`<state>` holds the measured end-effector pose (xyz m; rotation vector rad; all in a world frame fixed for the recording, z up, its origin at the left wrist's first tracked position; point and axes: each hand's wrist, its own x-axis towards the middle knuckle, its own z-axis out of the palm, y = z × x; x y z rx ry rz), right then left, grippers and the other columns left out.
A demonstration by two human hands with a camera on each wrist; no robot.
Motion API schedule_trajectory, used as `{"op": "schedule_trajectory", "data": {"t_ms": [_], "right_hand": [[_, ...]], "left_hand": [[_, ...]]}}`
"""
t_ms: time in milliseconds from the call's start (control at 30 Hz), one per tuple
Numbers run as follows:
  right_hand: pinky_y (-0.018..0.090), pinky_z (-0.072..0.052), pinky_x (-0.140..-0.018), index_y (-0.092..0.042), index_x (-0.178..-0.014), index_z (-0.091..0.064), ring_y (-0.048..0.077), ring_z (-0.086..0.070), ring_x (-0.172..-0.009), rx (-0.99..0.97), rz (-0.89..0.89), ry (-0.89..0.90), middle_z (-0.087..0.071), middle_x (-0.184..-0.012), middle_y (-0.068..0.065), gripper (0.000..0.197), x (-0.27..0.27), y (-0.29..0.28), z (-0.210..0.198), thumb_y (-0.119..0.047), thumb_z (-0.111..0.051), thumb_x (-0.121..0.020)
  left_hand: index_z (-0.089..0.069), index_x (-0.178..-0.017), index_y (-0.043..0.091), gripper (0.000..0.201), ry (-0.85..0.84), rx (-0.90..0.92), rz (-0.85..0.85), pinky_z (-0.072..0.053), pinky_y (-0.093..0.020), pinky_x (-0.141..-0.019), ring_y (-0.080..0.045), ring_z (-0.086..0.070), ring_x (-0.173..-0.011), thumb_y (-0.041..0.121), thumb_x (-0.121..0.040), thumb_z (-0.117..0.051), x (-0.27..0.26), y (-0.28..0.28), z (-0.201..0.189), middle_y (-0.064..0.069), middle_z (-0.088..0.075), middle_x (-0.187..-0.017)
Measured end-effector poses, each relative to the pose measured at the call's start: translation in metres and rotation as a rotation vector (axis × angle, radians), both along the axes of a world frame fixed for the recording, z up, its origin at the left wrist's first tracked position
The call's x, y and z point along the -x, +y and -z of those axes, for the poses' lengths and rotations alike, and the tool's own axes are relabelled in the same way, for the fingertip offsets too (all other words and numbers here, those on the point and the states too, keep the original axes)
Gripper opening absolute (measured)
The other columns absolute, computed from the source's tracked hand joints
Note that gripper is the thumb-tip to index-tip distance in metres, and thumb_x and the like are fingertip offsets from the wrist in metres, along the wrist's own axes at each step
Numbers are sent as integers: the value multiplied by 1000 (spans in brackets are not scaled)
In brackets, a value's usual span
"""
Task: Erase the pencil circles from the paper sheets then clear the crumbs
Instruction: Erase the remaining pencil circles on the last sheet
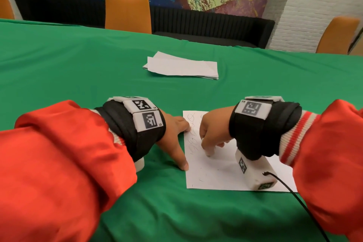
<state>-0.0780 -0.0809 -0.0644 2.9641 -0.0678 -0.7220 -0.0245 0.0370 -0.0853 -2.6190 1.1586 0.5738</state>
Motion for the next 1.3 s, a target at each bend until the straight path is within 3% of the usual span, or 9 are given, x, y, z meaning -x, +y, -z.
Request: {"op": "schedule_trajectory", "data": {"t_ms": [167,300,467,600,767,933,1067,1233,1300], "right_hand": [[21,-38,-54,-17,-71,-62,14,-51,-65,-30,0,-81,-57,-64,-5,13,-2,2,1,-28,-62,-78],[19,-38,-51,-17,-67,-61,12,-49,-59,16,-6,16,-55,-60,-6,13,1,3,-1,-26,-63,-76],[19,-36,-52,-15,-78,-64,16,-52,-67,8,-26,-96,-56,-67,-3,13,1,6,0,-27,-59,-81],[19,-35,-49,-15,-77,-63,12,-47,-58,67,-38,13,-54,-61,-5,12,3,8,-2,-26,-59,-80],[20,-33,-51,-11,-96,-69,17,-51,-73,86,-50,-77,-59,-80,0,22,-3,6,-3,-27,-60,-83],[18,-35,-50,-15,-81,-64,11,-46,-57,120,-20,26,-53,-62,-5,11,-1,3,-4,-26,-62,-80],[20,-36,-53,-14,-83,-65,15,-51,-66,77,-39,-41,-55,-66,-4,14,-1,2,-3,-26,-60,-81],[19,-35,-50,-15,-73,-61,12,-46,-59,99,-16,33,-52,-60,-5,12,3,1,-3,-25,-62,-79],[19,-35,-51,-15,-74,-62,14,-49,-63,88,-22,15,-52,-61,-5,11,3,2,-3,-25,-61,-79]], "left_hand": [[-20,-147,25,102,0,-3,3,-28,-32,-109,-14,-32,-136,66,-68,-69,0,-1,0,11,-25,-150],[-19,-148,26,103,-1,-10,2,-27,-32,-109,-13,-30,-137,67,-67,-69,0,0,-1,12,-23,-151],[-20,-147,25,101,-1,-15,4,-28,-32,-108,-15,-32,-135,66,-68,-68,1,-1,-1,11,-25,-149],[-22,-146,25,100,-3,-3,10,-29,-31,-107,-15,-34,-134,66,-68,-69,1,0,0,11,-26,-149],[-21,-147,26,103,-3,-10,3,-29,-35,-111,-16,-33,-136,67,-66,-69,-1,0,1,10,-26,-150],[-20,-148,26,102,-7,-6,9,-28,-33,-109,-15,-32,-136,66,-67,-69,0,0,0,11,-24,-151],[-22,-147,25,101,-5,-4,9,-29,-33,-110,-15,-33,-135,66,-68,-69,0,0,0,10,-26,-149],[-20,-147,26,102,-1,-8,7,-28,-33,-110,-15,-32,-136,66,-67,-69,0,0,-1,11,-22,-152],[-20,-148,25,102,-5,-8,9,-28,-32,-110,-14,-31,-137,66,-68,-69,1,0,-1,11,-22,-152]]}}
